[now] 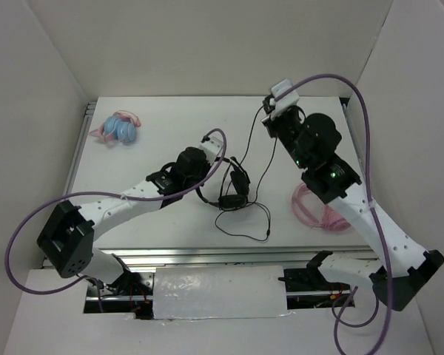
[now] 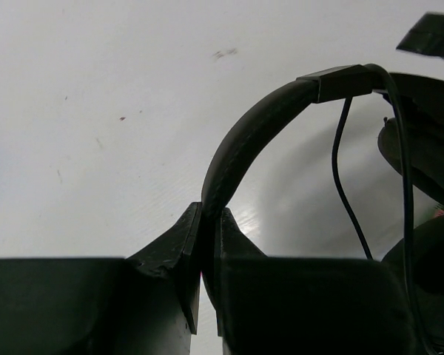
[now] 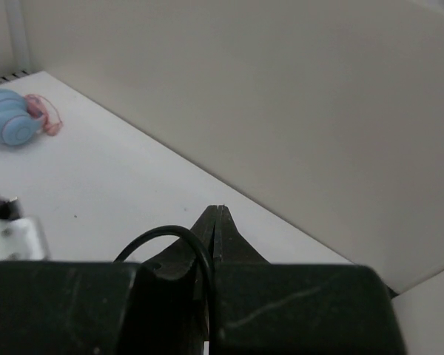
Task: Wrap the headphones
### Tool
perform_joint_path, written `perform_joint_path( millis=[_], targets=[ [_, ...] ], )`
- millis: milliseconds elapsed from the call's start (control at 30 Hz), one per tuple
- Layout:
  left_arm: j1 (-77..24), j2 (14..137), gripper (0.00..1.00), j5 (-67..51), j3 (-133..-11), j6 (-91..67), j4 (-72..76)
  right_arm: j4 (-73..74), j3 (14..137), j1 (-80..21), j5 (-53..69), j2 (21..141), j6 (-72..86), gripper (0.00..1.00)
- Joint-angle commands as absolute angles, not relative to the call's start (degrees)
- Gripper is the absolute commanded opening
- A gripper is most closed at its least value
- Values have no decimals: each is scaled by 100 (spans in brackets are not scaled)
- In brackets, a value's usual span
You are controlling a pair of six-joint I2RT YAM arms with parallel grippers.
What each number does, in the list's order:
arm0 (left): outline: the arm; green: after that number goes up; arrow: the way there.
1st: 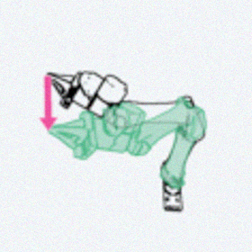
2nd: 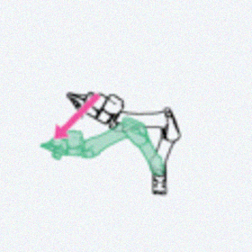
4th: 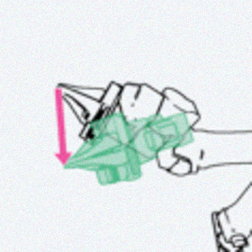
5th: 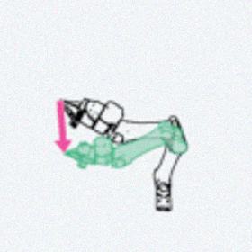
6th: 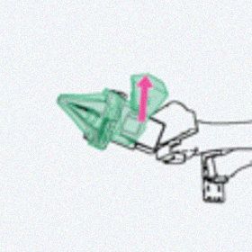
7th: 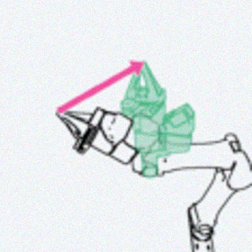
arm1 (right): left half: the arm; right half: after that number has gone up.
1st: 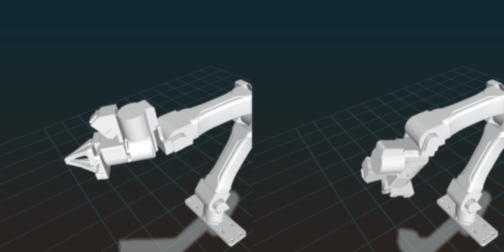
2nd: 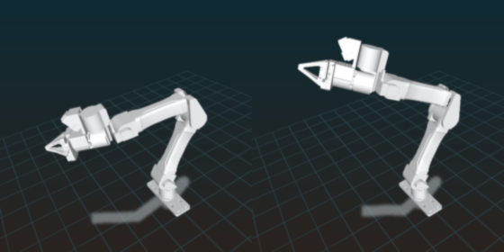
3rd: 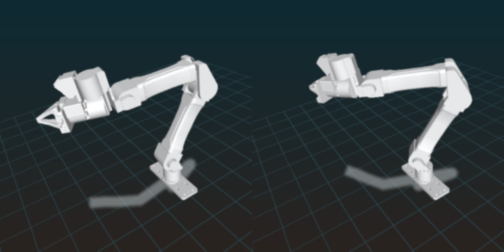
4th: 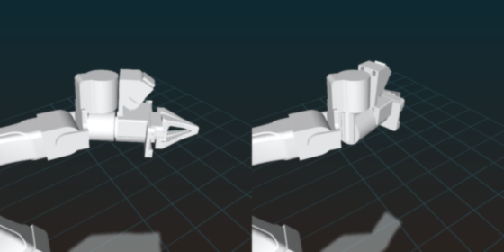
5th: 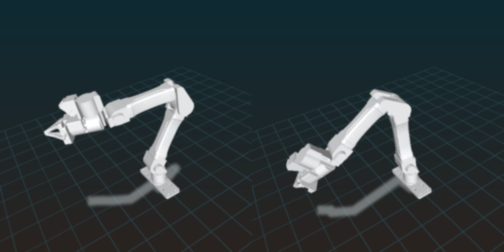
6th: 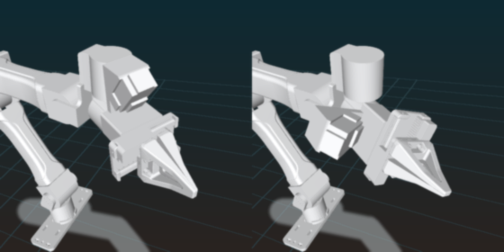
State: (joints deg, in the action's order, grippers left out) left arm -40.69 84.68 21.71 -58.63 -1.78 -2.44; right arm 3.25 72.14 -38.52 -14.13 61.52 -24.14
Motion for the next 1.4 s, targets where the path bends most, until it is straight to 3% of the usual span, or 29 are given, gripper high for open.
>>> perform_joint_path(
  millis=[0, 433, 667, 800, 1200, 1367],
  targets=[
    [-4358, 7851, 0, 2057, -5583, 184, 316, 359, 7917, -3210, -212, 6652, -2513, 0],
    [-5387, 6803, 0, 2539, -5484, 633, 18, 1169, 9509, -1644, 1309, 9086, -2092, 0],
    [-5353, 6495, 0, 4066, -5712, 1309, 351, 888, 9098, -1406, 1415, 9316, -1846, 0],
    [-5011, 6504, 0, 4158, -6108, 1661, 483, 748, 8983, -1354, 1424, 9281, -1784, 0],
    [-4237, 5967, 0, 1171, -7083, 660, -298, 449, 9009, -1379, 3119, 10098, -1292, 0],
    [-3964, 6108, 0, 142, -7857, 53, -773, 158, 9219, -1784, 2752, 10564, -1090, 0]
  ],
)
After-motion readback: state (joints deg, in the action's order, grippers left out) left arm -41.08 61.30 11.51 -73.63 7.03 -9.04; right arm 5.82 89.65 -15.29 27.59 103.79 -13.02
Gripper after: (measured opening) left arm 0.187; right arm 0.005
